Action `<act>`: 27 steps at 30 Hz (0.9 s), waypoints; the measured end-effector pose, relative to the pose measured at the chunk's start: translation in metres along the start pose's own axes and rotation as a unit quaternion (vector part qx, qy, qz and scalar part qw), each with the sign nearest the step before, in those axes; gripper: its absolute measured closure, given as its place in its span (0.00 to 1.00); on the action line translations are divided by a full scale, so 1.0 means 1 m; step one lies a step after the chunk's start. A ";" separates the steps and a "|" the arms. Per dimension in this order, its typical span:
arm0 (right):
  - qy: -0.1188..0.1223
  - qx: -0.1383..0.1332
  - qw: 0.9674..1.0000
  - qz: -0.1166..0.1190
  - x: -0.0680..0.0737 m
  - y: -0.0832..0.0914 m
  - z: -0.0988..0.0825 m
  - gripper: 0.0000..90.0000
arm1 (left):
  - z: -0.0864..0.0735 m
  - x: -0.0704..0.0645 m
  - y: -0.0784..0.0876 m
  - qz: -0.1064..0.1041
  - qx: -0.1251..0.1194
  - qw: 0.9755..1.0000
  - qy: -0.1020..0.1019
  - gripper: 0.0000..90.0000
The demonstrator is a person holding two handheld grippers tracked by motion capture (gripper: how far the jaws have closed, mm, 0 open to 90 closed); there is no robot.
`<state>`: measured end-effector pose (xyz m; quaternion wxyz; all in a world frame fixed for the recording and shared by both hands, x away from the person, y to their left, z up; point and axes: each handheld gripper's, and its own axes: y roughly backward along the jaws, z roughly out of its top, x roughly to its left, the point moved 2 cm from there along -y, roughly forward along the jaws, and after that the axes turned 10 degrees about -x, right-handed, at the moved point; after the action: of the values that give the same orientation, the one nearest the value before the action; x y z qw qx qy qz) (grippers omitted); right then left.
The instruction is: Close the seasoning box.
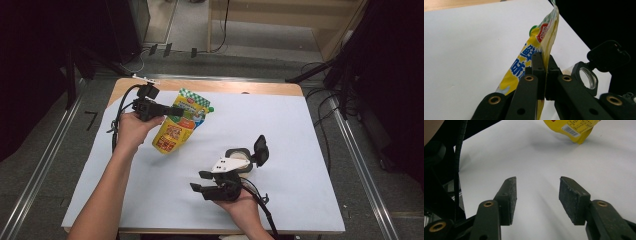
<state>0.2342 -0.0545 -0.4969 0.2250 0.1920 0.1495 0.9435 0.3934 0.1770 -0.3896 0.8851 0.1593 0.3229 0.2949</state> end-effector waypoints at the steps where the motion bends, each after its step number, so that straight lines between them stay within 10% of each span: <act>1: 0.000 0.000 1.000 0.000 0.000 0.000 0.000 0.55 | 0.000 0.001 0.001 0.000 -0.003 1.000 0.002 1.00; 27: 0.004 -0.001 1.000 0.011 0.000 -0.005 0.005 0.55 | -0.017 0.002 0.026 0.015 0.001 1.000 -0.017 0.98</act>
<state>0.2384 -0.0493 -0.4946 0.2141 0.1898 0.1470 0.9468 0.3719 0.1997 -0.3909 0.8857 0.1699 0.3054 0.3055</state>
